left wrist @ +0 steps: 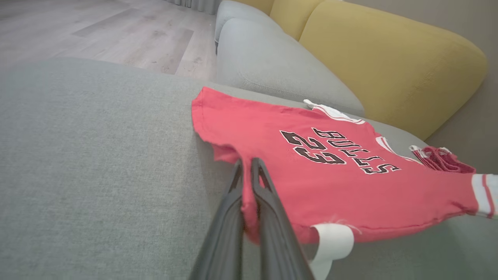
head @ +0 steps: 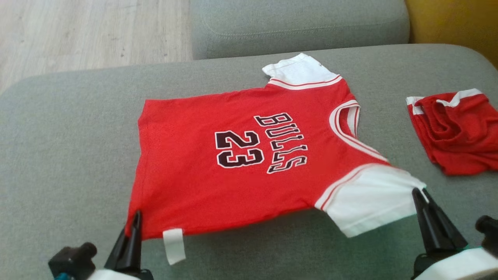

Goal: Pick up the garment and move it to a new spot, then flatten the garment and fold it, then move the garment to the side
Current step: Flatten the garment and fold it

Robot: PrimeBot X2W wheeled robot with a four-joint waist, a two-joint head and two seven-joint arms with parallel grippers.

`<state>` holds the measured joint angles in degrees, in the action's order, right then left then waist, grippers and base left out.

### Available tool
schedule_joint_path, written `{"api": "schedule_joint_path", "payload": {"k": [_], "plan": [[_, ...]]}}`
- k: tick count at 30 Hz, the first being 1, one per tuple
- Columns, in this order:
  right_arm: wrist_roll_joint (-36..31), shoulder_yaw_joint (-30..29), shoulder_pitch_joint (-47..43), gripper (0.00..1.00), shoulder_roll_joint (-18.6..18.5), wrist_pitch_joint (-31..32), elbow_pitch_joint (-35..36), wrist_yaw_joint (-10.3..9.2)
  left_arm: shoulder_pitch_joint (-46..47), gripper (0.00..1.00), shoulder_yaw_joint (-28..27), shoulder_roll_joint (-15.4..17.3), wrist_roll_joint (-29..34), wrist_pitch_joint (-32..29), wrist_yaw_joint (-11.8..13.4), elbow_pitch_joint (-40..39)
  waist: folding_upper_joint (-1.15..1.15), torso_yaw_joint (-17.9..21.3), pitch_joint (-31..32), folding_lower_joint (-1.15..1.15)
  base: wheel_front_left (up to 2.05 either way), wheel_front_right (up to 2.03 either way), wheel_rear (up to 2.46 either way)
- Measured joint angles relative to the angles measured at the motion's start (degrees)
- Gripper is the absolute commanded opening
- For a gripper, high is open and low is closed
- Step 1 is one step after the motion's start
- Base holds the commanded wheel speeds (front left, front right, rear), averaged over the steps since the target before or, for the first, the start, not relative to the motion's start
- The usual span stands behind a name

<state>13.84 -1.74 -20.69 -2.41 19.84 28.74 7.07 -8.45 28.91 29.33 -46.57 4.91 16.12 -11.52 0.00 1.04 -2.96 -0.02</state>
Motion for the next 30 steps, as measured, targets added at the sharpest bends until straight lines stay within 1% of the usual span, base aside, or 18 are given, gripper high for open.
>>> {"api": "schedule_joint_path", "payload": {"k": [2,4,8,12,15,17,18,21,26,30], "plan": [[0.80,-0.49,0.13,0.00,0.04,0.00,-2.40,0.00,0.08,0.00,0.60,-0.25,-0.20,-0.05,-0.07,0.49,0.00,-0.35,-0.20,0.02,0.00,0.00,0.00],[1.35,-0.66,0.41,0.00,0.05,-0.15,-5.09,0.00,0.53,0.00,1.02,-1.19,-0.77,-0.15,-0.62,2.23,0.00,-0.71,-0.65,0.03,0.00,0.00,0.00],[2.24,-0.82,2.88,0.00,0.07,-0.87,-9.78,0.00,2.59,0.00,1.92,-4.32,-3.01,-0.38,-2.59,6.51,0.00,-1.47,-1.99,0.03,0.00,0.00,0.00],[2.23,-1.18,7.76,0.00,0.07,-2.08,-13.68,0.00,5.49,0.00,2.23,-7.56,-5.41,-0.34,-3.63,9.94,0.00,-2.00,-3.63,0.03,0.00,0.00,0.00],[2.69,-2.13,11.24,0.00,0.07,-3.49,-15.97,0.00,7.54,0.00,0.98,-10.22,-7.87,0.23,-4.28,11.99,0.00,-2.38,-4.88,0.03,0.00,0.00,0.00],[3.04,-2.57,13.58,0.00,0.07,-4.47,-17.46,0.00,9.21,0.00,0.15,-11.13,-8.70,0.33,-4.36,13.40,0.00,-2.53,-5.71,0.03,0.00,0.00,0.00],[3.48,-2.69,16.33,0.00,0.07,-5.02,-19.14,0.00,10.99,0.00,-1.27,-12.22,-9.78,0.80,-4.34,14.69,0.00,-2.59,-6.57,0.03,0.00,0.00,0.00],[3.85,-2.94,21.32,0.00,0.05,-5.80,-22.40,0.00,13.99,0.00,-2.76,-13.55,-11.00,1.29,-4.27,16.63,0.00,-2.61,-7.82,0.03,0.00,0.00,0.00],[3.78,-3.13,30.17,0.00,0.01,-5.97,-29.41,0.00,19.18,0.00,-2.91,-14.37,-10.83,1.21,-3.89,19.94,0.00,-2.74,-9.80,0.04,0.00,0.00,0.00],[2.18,-3.14,36.25,0.00,-0.07,-5.98,-36.11,0.00,22.59,0.00,-2.78,-15.57,-10.24,1.11,-3.47,22.21,0.00,-2.99,-11.00,0.04,0.00,0.00,0.00]]}}
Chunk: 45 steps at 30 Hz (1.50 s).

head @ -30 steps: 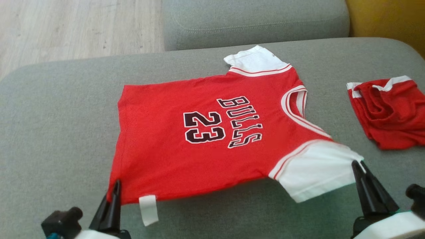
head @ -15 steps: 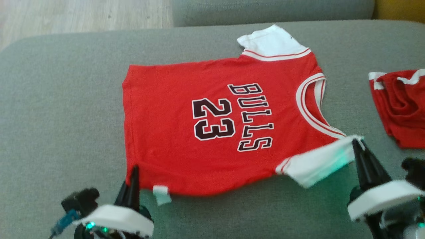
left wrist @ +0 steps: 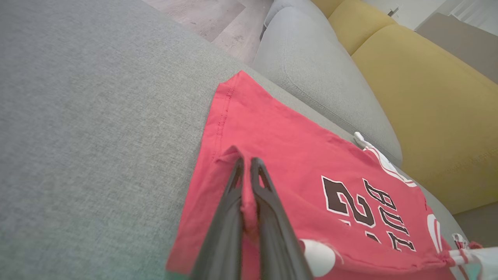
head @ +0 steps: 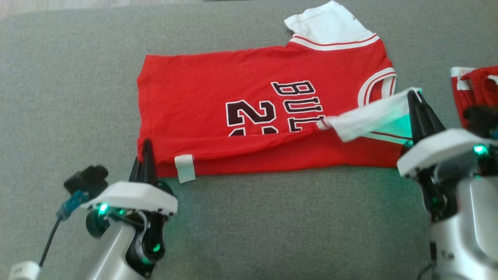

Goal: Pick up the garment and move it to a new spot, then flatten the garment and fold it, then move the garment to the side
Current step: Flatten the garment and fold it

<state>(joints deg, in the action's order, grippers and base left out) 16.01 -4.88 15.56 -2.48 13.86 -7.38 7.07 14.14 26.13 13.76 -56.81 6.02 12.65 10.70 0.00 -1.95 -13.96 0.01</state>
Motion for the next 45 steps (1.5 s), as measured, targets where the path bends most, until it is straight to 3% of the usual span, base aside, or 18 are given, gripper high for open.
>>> {"api": "schedule_joint_path", "payload": {"k": [9,10,11,12,13,19,26,36,45], "plan": [[-1.90,0.76,9.84,0.00,-0.11,-0.94,-13.83,0.00,3.45,0.00,0.41,-1.03,0.85,-0.53,0.91,3.75,0.00,-0.70,-1.04,-0.01,0.00,0.00,0.00],[-1.90,0.78,10.70,0.25,-0.13,-1.43,-15.14,0.00,3.76,0.00,0.41,-1.14,0.96,-0.68,1.11,4.16,0.00,-0.69,-1.05,-0.01,0.00,0.00,0.00],[-1.90,1.19,11.56,0.67,-0.20,-2.04,-16.46,0.00,4.03,0.27,0.42,-1.21,0.98,-0.90,1.46,4.54,0.00,-0.67,-1.06,-0.01,0.00,0.00,0.00],[-1.77,1.97,12.37,1.00,-0.34,-2.97,-17.57,0.00,4.31,0.60,0.44,-1.24,0.99,-0.97,1.49,4.97,0.00,-0.62,-1.05,-0.01,0.00,0.00,0.00],[-1.40,2.79,13.17,1.00,-0.37,-3.88,-18.60,0.00,4.49,1.00,0.43,-1.25,1.02,-0.89,1.52,5.19,0.00,-0.55,-1.04,-0.01,0.00,0.00,0.00],[-0.73,4.35,16.99,1.00,-0.38,-9.35,-24.21,0.00,4.56,1.00,0.26,-1.31,1.45,0.14,2.15,5.33,0.00,-0.25,-0.54,-0.01,0.00,0.00,0.00],[-3.68,3.23,17.63,1.00,-0.40,-13.78,-24.52,0.00,2.79,1.00,-0.01,0.54,1.92,0.36,3.25,0.91,0.00,0.07,0.97,-0.02,0.00,0.00,0.00],[-7.54,0.01,5.14,1.00,-0.38,-13.26,-10.69,0.00,-6.73,1.00,-0.16,5.27,2.22,-0.80,6.43,-6.10,0.00,0.66,3.12,-0.02,0.00,0.00,0.00],[-5.93,-1.00,-5.76,1.00,-0.23,-9.51,0.49,0.00,-9.29,1.00,1.38,5.68,2.32,-3.50,7.02,-3.26,0.00,1.74,2.49,-0.02,0.00,0.00,0.00]]}}
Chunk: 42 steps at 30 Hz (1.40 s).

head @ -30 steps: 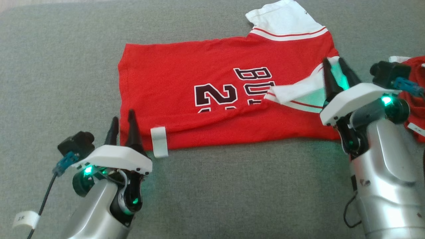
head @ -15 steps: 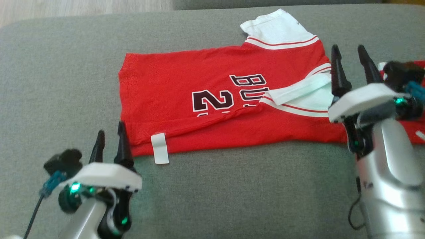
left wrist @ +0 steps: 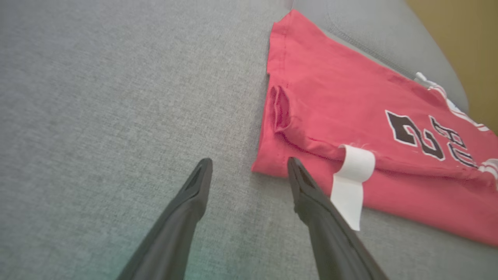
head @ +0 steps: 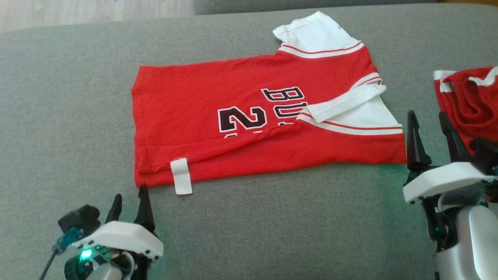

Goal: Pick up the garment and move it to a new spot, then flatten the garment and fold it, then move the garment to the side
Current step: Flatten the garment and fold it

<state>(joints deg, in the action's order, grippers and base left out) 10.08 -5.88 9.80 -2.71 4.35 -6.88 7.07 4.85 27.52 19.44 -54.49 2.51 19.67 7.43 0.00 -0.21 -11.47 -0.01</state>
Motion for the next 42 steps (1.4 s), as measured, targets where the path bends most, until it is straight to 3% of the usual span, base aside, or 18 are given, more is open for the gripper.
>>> {"api": "schedule_joint_path", "payload": {"k": [11,12,13,15,18,31,32,34,35,37,42], "plan": [[1.11,1.09,-1.03,1.00,0.05,2.00,4.19,0.00,5.53,1.00,0.03,-0.58,-0.58,-0.82,-1.53,6.67,0.00,2.50,-3.10,0.01,0.00,0.00,0.00],[1.11,1.03,-1.04,1.00,0.04,2.03,4.22,0.00,5.63,0.89,0.12,-0.57,-0.58,-0.96,-1.58,6.78,0.00,2.62,-3.22,0.01,0.00,0.00,0.00],[1.11,0.93,-1.05,1.00,0.05,2.27,4.22,0.00,5.63,0.89,0.20,-0.56,-0.58,-0.98,-1.93,6.89,0.00,2.72,-3.30,0.01,0.00,0.00,0.00],[1.11,0.74,-1.13,1.00,0.05,2.98,4.14,0.00,5.63,0.49,0.20,-0.48,-0.58,-1.05,-2.09,7.11,0.00,2.83,-3.39,0.01,0.00,0.00,0.00],[1.35,0.34,-1.44,1.00,0.05,4.90,3.03,0.00,5.62,0.01,0.45,-0.64,-0.59,-1.51,-2.61,7.09,0.00,2.68,-3.44,0.01,0.00,0.00,0.00],[3.98,-0.70,-1.99,1.00,0.11,7.55,-8.36,0.00,5.62,0.00,0.52,-0.90,-0.59,-1.02,-3.05,6.12,0.00,1.46,-3.54,0.01,0.00,0.00,0.00],[4.53,-0.40,-1.35,0.92,0.11,7.86,-9.36,0.00,5.61,0.00,0.52,-0.91,-0.59,-0.91,-3.04,5.97,0.00,1.38,-3.52,0.01,0.00,0.00,0.00],[5.64,0.13,0.15,0.49,0.12,7.90,-11.18,0.00,5.60,0.00,0.52,-0.91,-0.59,-0.90,-3.03,5.67,0.00,1.22,-3.50,0.01,0.00,0.00,0.00],[6.26,0.36,0.87,0.37,0.12,8.31,-12.04,0.00,5.60,0.00,0.51,-0.91,-0.59,-0.86,-3.03,5.56,0.00,1.15,-3.48,0.01,0.00,0.00,0.00],[7.89,0.81,2.18,0.00,0.11,8.35,-13.50,0.00,5.60,0.00,0.51,-0.92,-0.59,-0.83,-3.02,5.35,0.00,1.04,-3.38,0.01,0.00,0.00,0.00],[8.08,1.16,4.07,0.00,0.11,7.05,-14.43,0.00,5.60,0.00,0.45,-0.90,-0.59,-0.34,-3.02,4.70,0.00,0.89,-3.00,0.01,0.00,0.00,0.00]]}}
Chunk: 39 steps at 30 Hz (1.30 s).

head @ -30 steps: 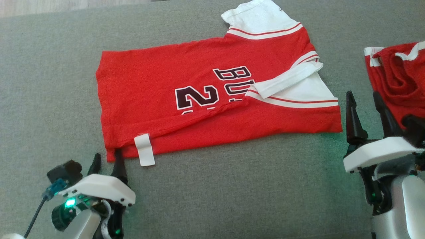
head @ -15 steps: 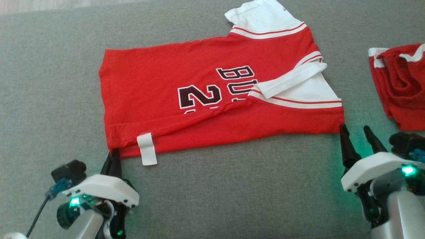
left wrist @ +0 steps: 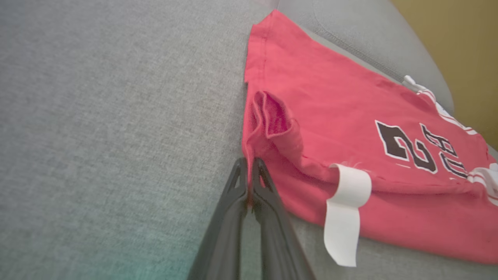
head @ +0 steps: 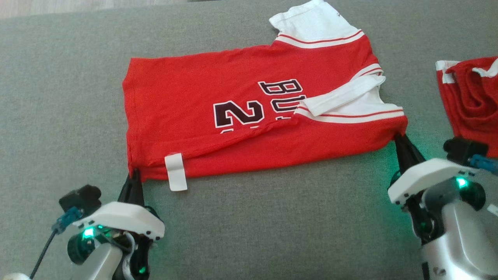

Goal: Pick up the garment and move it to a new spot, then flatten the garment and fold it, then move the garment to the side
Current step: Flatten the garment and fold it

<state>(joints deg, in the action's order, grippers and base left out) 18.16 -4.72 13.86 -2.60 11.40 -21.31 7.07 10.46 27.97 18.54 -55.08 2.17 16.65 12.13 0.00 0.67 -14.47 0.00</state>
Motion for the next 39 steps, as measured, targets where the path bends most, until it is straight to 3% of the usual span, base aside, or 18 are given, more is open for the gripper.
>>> {"api": "schedule_joint_path", "payload": {"k": [6,14,18,20,24,30,39], "plan": [[1.01,-0.36,1.88,0.00,0.00,0.23,3.70,0.00,0.37,0.00,-0.29,1.08,0.02,-0.01,-0.02,-2.74,0.00,0.01,1.43,0.00,0.00,0.00,0.00],[0.90,-3.05,2.49,0.00,-0.02,6.97,15.91,0.00,2.33,0.00,-0.63,3.55,0.47,-1.27,1.31,-11.74,0.00,-0.18,4.83,0.00,0.00,0.00,0.00],[1.34,-4.33,-3.67,0.00,-0.02,10.92,23.49,0.00,-1.25,0.00,-0.42,4.55,0.37,-2.10,2.58,-17.97,0.00,-0.62,6.47,-0.01,0.00,0.00,0.00],[1.83,-5.86,-10.88,0.00,0.01,13.44,29.05,0.00,-6.44,0.00,-0.02,4.89,-0.33,-2.67,3.98,-21.89,0.00,-0.98,7.56,-0.01,0.00,0.00,0.00],[2.58,-6.76,-19.76,0.00,0.10,15.88,33.90,0.00,-13.97,0.00,0.33,6.27,-0.89,-2.69,5.93,-22.87,0.00,-1.18,8.42,-0.01,0.00,0.00,0.00],[4.72,-6.60,-27.24,0.00,0.32,15.47,32.33,0.00,-20.00,0.00,1.97,6.23,-2.36,-3.10,6.46,-19.80,0.00,-0.77,8.58,-0.01,0.00,0.00,0.00],[4.94,-4.28,-27.80,0.00,0.36,11.92,24.90,0.00,-19.65,0.00,3.46,4.85,-2.89,-3.16,4.94,-11.67,0.00,-0.06,8.43,-0.01,0.00,0.00,0.00]]}}
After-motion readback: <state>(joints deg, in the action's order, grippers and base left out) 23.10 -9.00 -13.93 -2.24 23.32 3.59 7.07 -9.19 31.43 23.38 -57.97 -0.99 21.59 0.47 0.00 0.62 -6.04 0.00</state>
